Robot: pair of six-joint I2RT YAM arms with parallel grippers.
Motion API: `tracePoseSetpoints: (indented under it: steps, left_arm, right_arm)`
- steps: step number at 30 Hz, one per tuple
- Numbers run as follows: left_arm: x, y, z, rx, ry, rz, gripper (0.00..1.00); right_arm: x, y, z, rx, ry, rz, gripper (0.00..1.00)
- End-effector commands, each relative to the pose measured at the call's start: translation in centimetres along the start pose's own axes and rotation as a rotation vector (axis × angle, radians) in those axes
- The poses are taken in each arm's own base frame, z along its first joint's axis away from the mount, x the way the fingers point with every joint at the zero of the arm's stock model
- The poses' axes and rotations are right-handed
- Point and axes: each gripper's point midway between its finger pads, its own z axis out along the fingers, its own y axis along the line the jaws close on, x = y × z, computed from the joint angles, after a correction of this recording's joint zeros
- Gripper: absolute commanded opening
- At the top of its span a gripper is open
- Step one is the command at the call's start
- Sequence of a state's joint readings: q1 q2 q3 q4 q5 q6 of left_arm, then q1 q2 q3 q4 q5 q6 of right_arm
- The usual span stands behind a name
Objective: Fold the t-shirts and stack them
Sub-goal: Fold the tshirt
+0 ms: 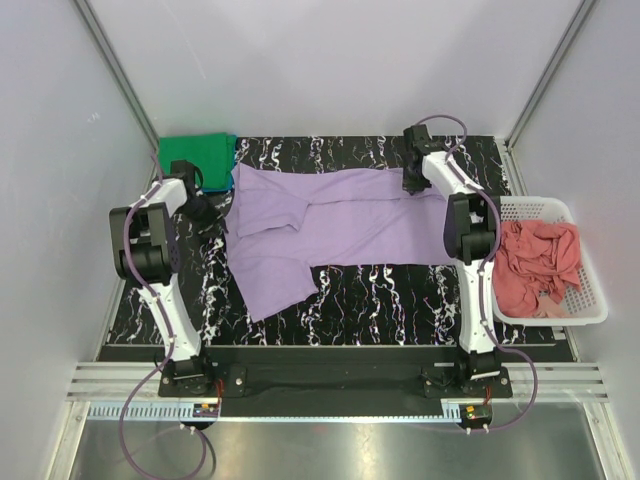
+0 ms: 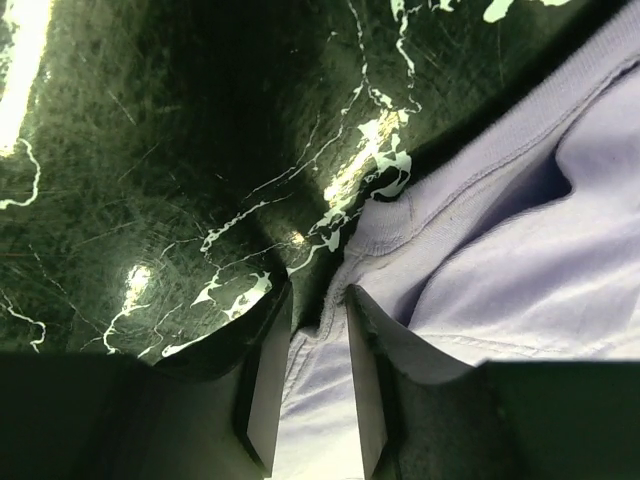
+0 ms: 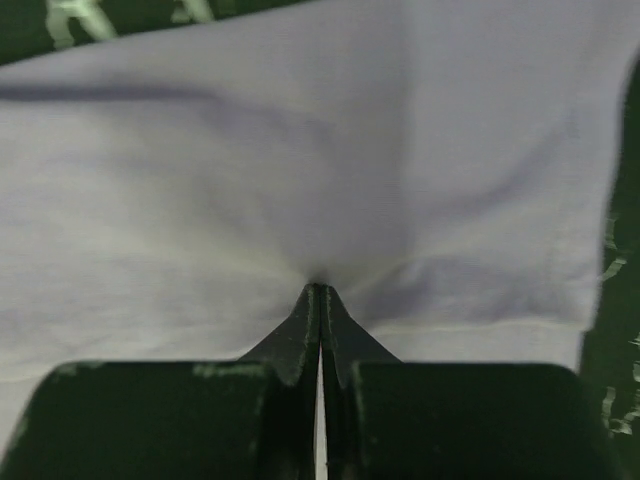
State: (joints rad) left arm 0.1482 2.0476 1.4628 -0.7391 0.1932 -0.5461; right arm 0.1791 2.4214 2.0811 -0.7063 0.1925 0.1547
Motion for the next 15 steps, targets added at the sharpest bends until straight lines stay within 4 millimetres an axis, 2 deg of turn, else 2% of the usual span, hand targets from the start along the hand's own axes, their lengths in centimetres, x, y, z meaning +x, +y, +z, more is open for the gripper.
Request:
tracePoseSetpoints:
  steps: [1, 5, 9, 12, 13, 15]
  left_arm:
    - [-0.4, 2.2, 1.3, -0.104, -0.022, -0.024, 0.34]
    - [-0.3, 2.9, 1.2, -0.149, -0.028, -0.063, 0.31]
    - [-0.6, 2.5, 0.4, -0.135, -0.051, -0.093, 0.30]
    - [-1.5, 1.0, -1.1, -0.076, -0.092, -0.088, 0.29]
    - [-2.1, 0.0, -2.5, -0.034, -0.127, -0.080, 0.30]
    - [-2.3, -1.6, -3.9, 0.016, -0.156, -0.033, 0.31]
  right_arm:
    - [0.1, -4.1, -0.1, 0.127, 0.008, -0.012, 0.00]
    - [0.4, -5.4, 0.2, 0.141, 0.022, 0.006, 0.00]
    - [-1.0, -5.8, -0.9, 0.156, -0.014, 0.001, 0.00]
    - [-2.9, -5.7, -2.7, 0.141, -0.062, 0.004, 0.01]
    - [-3.8, -5.9, -3.4, 0.138, -0.083, 0.007, 0.01]
    - [-4.2, -6.6, -3.8, 0.156, -0.087, 0.011, 0.02]
